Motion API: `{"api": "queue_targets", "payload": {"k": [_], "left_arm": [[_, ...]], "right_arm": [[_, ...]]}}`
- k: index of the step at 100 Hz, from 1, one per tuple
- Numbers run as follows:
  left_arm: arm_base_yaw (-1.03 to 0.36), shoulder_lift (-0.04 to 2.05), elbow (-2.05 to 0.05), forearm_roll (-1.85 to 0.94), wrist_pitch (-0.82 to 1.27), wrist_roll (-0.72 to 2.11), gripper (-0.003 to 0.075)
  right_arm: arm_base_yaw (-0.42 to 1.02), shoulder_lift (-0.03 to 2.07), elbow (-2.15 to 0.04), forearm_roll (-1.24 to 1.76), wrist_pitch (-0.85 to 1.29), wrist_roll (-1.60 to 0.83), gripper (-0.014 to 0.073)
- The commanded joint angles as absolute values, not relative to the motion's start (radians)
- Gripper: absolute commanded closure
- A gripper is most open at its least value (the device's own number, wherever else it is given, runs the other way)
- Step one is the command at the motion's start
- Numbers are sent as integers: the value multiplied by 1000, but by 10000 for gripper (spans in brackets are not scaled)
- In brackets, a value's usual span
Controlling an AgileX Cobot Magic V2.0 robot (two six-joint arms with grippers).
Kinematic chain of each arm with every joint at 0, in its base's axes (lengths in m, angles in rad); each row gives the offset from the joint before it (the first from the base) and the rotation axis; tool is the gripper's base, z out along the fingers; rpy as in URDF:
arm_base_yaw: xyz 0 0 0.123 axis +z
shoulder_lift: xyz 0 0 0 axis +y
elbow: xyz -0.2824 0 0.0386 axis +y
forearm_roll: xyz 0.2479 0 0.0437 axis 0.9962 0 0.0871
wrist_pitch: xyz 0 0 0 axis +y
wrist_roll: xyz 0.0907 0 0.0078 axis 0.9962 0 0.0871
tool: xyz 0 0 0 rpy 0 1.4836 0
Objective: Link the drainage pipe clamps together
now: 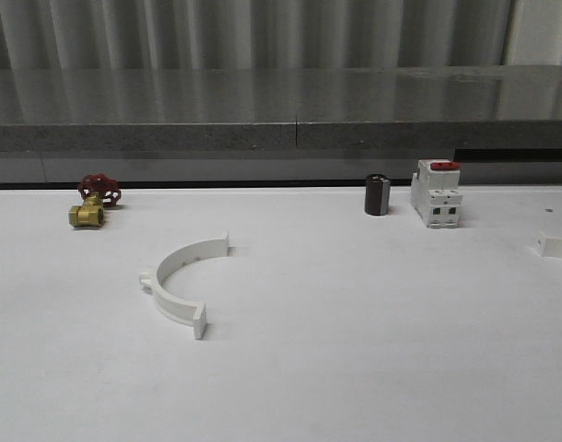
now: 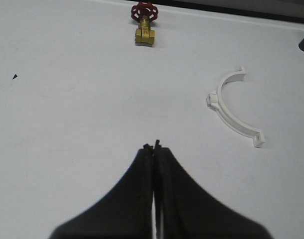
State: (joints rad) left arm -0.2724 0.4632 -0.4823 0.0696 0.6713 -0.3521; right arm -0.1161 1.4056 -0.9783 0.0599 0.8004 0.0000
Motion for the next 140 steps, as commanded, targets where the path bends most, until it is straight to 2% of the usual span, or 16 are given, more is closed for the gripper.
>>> {"api": "queue_targets", "payload": {"k": [1,34,62,69,74,87,93,124,140], "left_arm": [[-268,467,-511,74,606,-351,740],[-268,467,-511,74,606,-351,740],[-268,467,-511,74,606,-351,740],[-268,467,-511,74,606,-351,740],[-268,467,-511,74,606,-351,740],[-268,467,-511,74,606,-351,740],[-268,467,-511,74,606,-351,740],[-268,467,-511,74,606,-351,740],[-268,467,-511,74,606,-351,740]], "right_arm": [[-157,1457,-1047,81,810,0,76],[-204,1742,-1189,81,853,0,76],[-204,1859,-1266,81,837,-10,78],[-204,1872,-1269,81,821,-10,120],[-204,1880,-1270,81,819,-10,187],[-204,1893,-1275,82,820,-10,424],[-204,1891,-1275,82,820,-10,480],[-196,1859,-1287,126,865,-9,494],[-114,1803,-1287,126,913,21,494]]}}
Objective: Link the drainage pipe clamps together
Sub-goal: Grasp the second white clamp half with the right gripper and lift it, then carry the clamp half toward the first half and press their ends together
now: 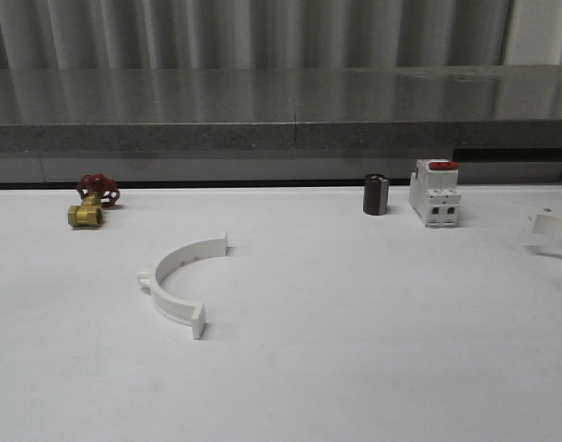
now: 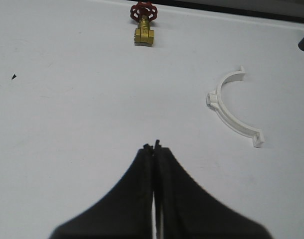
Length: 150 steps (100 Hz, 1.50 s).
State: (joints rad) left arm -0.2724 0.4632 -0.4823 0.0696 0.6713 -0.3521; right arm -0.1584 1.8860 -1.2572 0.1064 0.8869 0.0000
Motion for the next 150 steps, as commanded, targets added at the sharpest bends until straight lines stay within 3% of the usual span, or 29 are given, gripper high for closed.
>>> {"api": "queue_targets", "payload": {"k": [1,33,72,117,150], "left_arm": [[-268,467,-511,74,606,-351,740],[-268,467,-511,74,606,-351,740],[-268,467,-511,74,606,-351,740],[-268,467,-511,74,606,-351,740],[-268,467,-511,74,606,-351,740]], "right_arm": [[-109,1798,-1287,125,915,28,494],[198,1783,-1303,46,970,379,494],[474,1916,-1542,0,1064,633,494],[582,2177,-1886,0,1186,712,494],[582,2215,-1905,17,1148,742,494]]}}
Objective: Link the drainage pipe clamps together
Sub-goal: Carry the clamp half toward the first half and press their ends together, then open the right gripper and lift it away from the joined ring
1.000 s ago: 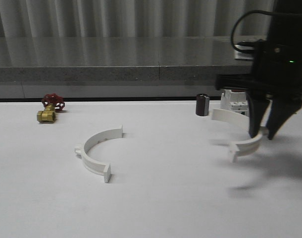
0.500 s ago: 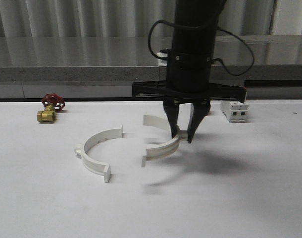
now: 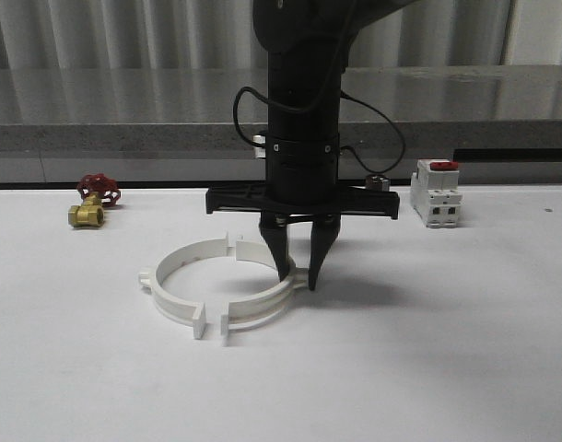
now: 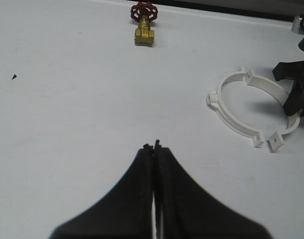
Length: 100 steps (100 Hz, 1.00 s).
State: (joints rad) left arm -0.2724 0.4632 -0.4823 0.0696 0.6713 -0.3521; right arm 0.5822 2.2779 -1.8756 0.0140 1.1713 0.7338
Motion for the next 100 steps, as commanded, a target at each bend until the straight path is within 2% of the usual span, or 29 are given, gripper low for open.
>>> {"api": "queue_targets", "payload": {"k": [1,33,40,55,63,81,100], "left_arm": [[-268,467,-511,74,606,-351,740],[-268,467,-511,74,606,-351,740],[-268,467,-511,74,606,-351,740],[-268,467,-511,74,606,-351,740],[-268,467,-511,74,606,-351,740],[-268,467,-511,74,606,-351,740],[-268,467,-511,74,606,-351,740]], "right_arm": [[582,2217,-1905,20,1144,744,494],[582,2247,-1905,38,1127,772,487],[582,2247,-1905,38,1124,772,437],[582,2247,-1905,38,1125,772,212],[582,2239,-1905,38,1125,772,159],[582,2191,-1905,0,1147,745,158],[582,2126,-1902,-54,1228,596,158]]}}
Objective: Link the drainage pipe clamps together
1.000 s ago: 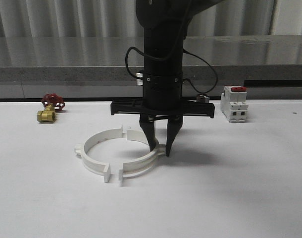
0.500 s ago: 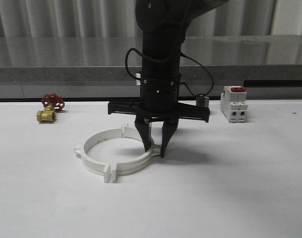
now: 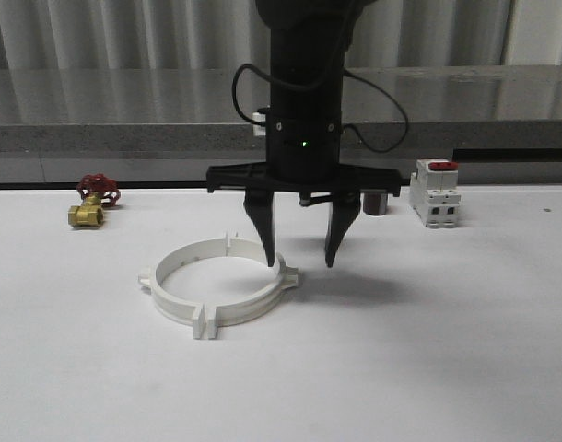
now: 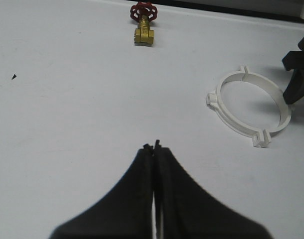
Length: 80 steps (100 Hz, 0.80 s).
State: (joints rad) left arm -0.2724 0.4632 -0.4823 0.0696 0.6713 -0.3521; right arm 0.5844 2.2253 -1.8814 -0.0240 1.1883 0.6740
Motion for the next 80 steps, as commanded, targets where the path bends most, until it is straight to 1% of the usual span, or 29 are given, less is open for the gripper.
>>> {"api": "queue_targets", "payload": {"k": [1,17,24,28,30,31,47,55,60,80], "left_arm": [[-268,467,-511,74,606,-351,740],[-268,467,-511,74,606,-351,740],[-268,467,-511,74,606,-351,740],[-268,467,-511,74,606,-351,740],[-268,467,-511,74,606,-351,740],[-268,467,-511,74,606,-351,740],[-268,467,-511,74,606,-351,740],[-268,467,-511,74,606,-351,740],[-268,467,-511,74,606,-351,740],[-268,467,-511,74,606,-351,740]], "right_arm": [[582,2123,-1902,-55,1230,588,158],[577,2066,-1902,-54,1256,429,171],[567,2044,-1901,-54,1279,386,230],[557,2034,-1901,-54,1290,366,284],[550,2025,-1900,-54,1293,358,326],[547,2024,-1900,-54,1295,356,326],[470,1979,-1900,-51,1304,328,590],[430,1957,-1900,-51,1309,315,668],[398,1945,-1900,-49,1316,305,657],[250,1887,-1900,-40,1330,281,657]]}}
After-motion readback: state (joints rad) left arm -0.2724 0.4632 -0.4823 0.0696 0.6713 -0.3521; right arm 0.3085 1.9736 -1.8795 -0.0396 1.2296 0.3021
